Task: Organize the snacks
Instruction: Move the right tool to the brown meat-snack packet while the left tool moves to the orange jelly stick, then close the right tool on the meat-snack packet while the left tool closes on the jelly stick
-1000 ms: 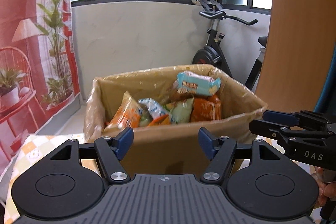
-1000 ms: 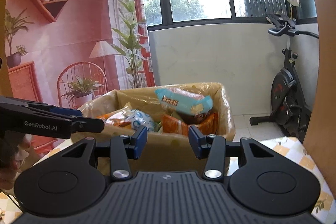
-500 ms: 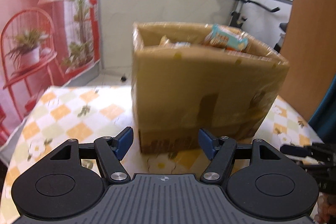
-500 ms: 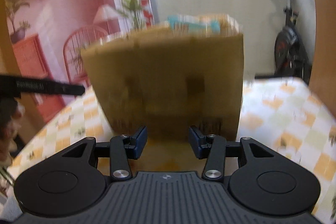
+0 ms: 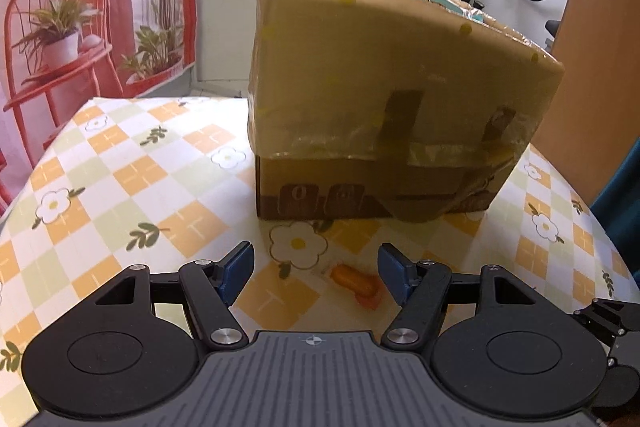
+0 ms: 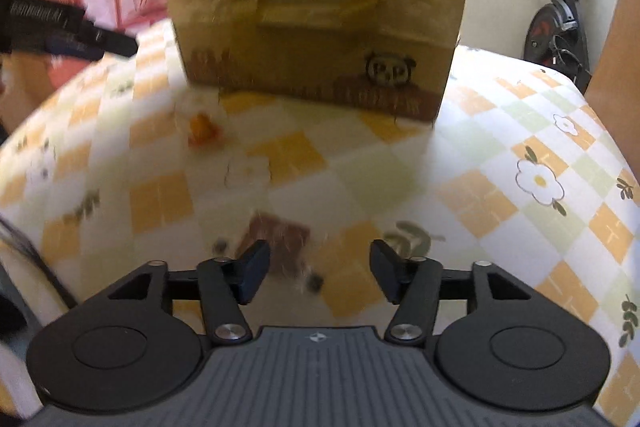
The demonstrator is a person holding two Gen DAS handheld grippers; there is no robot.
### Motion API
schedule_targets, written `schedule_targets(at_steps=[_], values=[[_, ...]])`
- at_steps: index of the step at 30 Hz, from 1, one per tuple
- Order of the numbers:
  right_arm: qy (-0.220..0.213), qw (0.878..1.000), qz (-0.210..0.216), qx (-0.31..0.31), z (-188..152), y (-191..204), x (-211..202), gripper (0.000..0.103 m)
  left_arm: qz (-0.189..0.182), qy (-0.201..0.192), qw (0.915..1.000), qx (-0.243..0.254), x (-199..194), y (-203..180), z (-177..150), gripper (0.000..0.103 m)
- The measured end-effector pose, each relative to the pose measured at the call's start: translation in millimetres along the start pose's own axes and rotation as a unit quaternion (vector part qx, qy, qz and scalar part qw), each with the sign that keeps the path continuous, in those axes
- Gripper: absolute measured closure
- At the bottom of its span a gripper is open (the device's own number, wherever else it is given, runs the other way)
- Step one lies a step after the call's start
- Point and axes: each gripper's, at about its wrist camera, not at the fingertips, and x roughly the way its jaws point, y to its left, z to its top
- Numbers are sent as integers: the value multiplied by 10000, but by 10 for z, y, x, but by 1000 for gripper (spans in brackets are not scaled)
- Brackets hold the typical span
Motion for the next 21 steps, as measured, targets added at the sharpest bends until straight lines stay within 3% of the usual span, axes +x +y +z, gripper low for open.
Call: schedule_targets(at_steps=[4, 14, 15, 19, 21], values=[[119, 9986, -89, -510, -66, 105, 39, 30, 20, 44, 10000, -33, 27, 1, -25, 32], [-155, 9955, 76, -931, 106, 168, 333, 31, 40, 50, 10000, -46, -6, 12, -54, 32], [-169, 9958, 135, -888, 125, 156, 358, 33, 54, 59, 10000, -56, -3, 21, -59, 32], [-269, 9978, 360, -489, 170, 55, 423, 55, 77, 119, 9998, -119, 24, 36, -80, 32], [-296, 9985, 387, -261, 187, 3, 419, 57, 91, 163, 9997, -129, 48, 42, -98, 32]])
